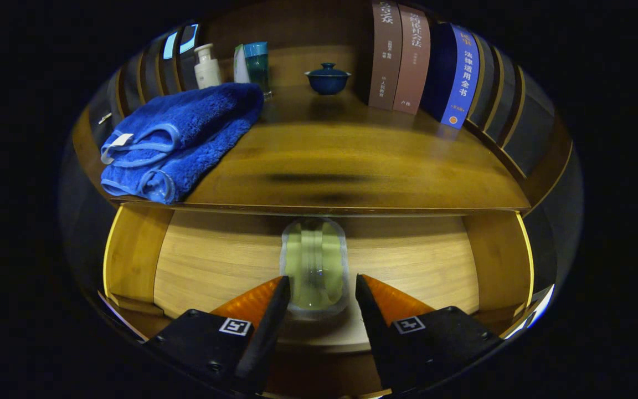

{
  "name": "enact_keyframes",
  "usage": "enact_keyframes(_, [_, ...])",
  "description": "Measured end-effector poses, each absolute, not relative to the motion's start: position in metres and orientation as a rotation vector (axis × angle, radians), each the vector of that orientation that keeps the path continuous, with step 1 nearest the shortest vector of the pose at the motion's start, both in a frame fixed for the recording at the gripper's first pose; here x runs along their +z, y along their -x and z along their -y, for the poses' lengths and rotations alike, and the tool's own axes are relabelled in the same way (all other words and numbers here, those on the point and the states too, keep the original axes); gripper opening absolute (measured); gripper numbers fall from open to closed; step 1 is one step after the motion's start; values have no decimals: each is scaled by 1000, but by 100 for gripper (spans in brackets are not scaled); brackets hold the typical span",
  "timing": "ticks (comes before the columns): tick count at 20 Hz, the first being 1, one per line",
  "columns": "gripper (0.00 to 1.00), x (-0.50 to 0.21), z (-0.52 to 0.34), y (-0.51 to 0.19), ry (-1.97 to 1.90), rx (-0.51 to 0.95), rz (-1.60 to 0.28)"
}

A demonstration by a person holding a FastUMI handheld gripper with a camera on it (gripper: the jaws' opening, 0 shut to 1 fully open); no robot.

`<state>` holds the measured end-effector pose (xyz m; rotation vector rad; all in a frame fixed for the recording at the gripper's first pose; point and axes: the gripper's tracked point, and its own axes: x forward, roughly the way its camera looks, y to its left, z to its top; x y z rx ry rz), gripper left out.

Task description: Pull open the drawer, take out the items inside it, and place them on the countertop above the cabinet.

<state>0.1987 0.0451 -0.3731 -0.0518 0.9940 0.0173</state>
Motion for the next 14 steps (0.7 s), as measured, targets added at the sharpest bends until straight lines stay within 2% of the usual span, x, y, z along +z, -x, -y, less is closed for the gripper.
enact_keyframes(1, [78,-380,-44,-199,49,14,-1009])
enact_keyframes(3, [33,-385,-46,-201,51,17,-1015])
enact_keyframes(5, [35,-388,-44,-207,94,22,-988])
enact_keyframes(6, [21,-392,-44,-207,129,32,-997])
enact_keyframes(8, [21,-362,-47,-210,145,30,-961])
enact_keyframes(9, [8,-377,-45,-208,128,16,-954])
enact_keyframes(14, [8,-368,-43,-199,113,0,-944])
